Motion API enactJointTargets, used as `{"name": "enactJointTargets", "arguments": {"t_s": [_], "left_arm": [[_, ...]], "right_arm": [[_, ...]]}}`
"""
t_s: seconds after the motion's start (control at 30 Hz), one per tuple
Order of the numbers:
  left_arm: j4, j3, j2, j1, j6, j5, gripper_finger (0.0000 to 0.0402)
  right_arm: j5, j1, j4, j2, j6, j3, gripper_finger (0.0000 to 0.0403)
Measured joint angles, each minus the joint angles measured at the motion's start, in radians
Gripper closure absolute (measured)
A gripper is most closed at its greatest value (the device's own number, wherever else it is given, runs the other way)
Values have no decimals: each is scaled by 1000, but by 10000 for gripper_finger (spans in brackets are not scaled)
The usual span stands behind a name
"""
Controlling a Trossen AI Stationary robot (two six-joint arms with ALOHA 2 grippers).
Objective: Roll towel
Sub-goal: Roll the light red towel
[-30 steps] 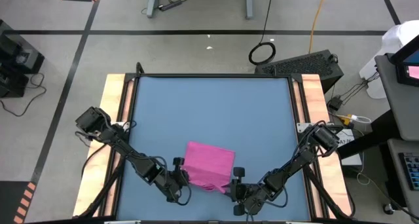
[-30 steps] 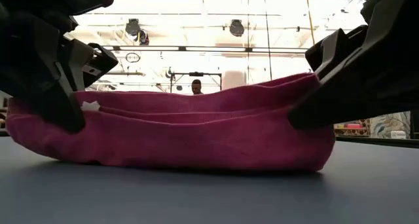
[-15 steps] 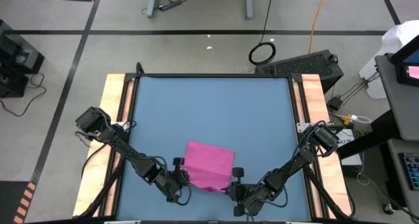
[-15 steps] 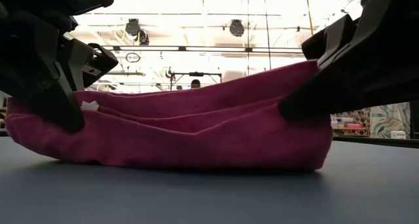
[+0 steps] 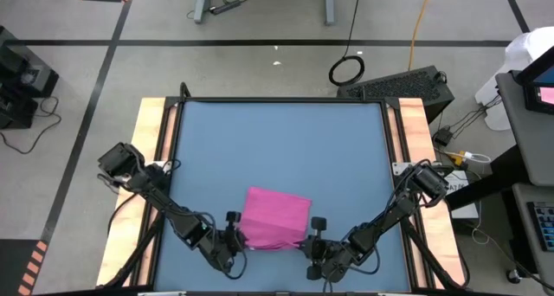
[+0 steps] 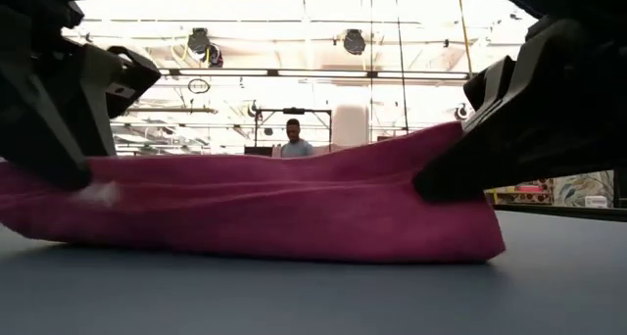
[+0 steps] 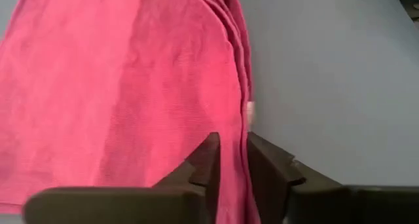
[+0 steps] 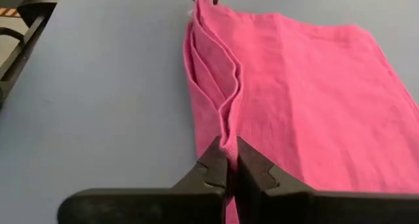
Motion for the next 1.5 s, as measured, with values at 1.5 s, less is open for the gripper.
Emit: {"name": "enactJointTargets", "arguments": {"t_s": [1.5], "left_arm": [[-31,11,178,-155,-148,-336,273]], "right_arm": [[23,-48,-30,0,122,0,402]]}}
